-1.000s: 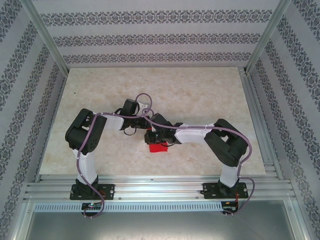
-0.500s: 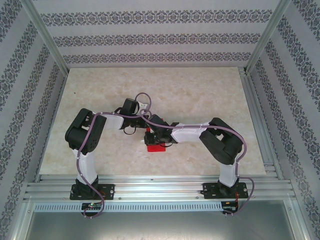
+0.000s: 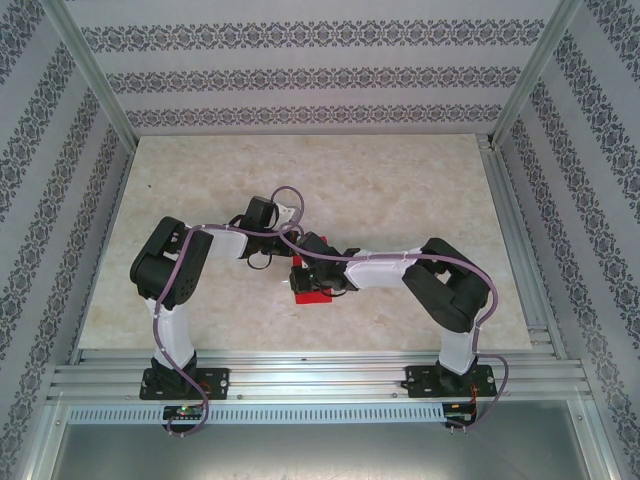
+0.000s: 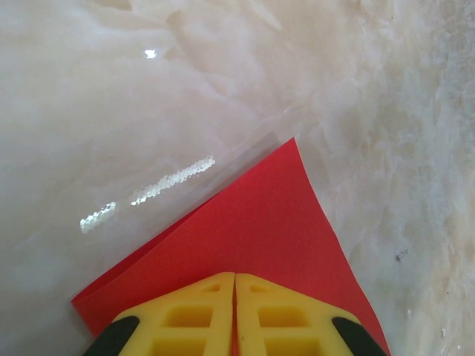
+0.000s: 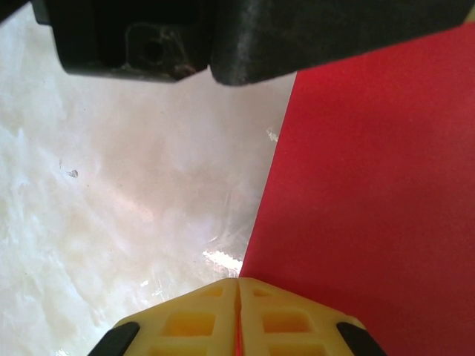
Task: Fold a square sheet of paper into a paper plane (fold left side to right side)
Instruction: Hold the square sheet of paper at the center of the table, then fold the square sheet of paper in half at the center of the table.
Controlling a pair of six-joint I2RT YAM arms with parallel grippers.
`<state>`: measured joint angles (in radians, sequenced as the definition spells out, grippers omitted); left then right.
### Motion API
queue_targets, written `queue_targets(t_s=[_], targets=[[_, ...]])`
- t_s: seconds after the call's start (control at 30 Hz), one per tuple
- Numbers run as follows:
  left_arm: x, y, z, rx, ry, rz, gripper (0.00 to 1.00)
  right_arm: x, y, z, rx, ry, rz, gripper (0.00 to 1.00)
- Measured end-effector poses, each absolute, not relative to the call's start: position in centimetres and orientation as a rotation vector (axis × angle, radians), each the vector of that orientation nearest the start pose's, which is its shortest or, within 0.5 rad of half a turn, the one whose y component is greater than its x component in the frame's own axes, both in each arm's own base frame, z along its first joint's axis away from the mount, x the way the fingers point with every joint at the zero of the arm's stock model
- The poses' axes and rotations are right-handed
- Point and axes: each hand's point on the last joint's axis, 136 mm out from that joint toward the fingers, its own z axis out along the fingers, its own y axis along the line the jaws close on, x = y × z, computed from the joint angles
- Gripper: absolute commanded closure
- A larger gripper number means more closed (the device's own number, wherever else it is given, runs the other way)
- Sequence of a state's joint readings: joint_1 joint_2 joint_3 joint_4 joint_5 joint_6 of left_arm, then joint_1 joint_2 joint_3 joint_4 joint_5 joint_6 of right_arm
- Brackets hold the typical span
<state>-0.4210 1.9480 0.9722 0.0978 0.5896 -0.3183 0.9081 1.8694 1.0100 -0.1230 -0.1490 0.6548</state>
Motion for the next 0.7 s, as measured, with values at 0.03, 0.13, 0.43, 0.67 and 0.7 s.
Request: queue_targets(t_s=[0.03, 0.13, 0.43, 0.67, 0.7], targets=[[36.5, -26.8, 2.3, 0.404, 2.493, -1.038, 0.92, 25.0, 36.2, 1.6, -0.407, 2.705, 0.728, 0.90], [36.5, -26.8, 2.3, 0.404, 2.493, -1.038, 0.92, 25.0, 36.2, 1.6, -0.406, 2.704, 0.732, 0.90], [36.5, -26.8, 2.3, 0.404, 2.492, -1.035, 0.92, 24.9, 36.8, 2.5, -0.400, 2.645, 0.800, 0.90], [36.5, -26.8, 2.3, 0.408, 2.491, -1.032, 0.92, 25.0, 38.1, 5.4, -0.397, 2.534, 0.927, 0.90], [36.6, -26.8, 2.3, 0.408, 2.491, -1.031, 0.92, 25.0, 38.2, 5.5, -0.399, 2.529, 0.934, 0.90]])
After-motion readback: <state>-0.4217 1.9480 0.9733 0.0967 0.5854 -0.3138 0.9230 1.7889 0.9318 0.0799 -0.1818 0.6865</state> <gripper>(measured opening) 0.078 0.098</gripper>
